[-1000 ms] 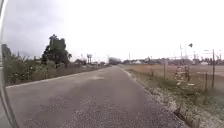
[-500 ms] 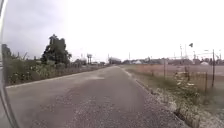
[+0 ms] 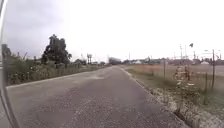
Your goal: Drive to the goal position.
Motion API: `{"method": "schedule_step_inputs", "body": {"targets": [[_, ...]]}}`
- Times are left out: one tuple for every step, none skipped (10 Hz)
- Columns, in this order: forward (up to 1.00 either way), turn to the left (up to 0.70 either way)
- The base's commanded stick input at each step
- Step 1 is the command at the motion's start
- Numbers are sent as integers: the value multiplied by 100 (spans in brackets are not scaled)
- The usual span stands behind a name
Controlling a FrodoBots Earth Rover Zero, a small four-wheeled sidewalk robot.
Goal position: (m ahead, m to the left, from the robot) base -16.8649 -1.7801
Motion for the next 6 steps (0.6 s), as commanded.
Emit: {"method": "schedule_step_inputs", "body": {"targets": [[8, 0], [8, 0], [8, 0], [9, 0], [9, 0], [7, 0]]}}
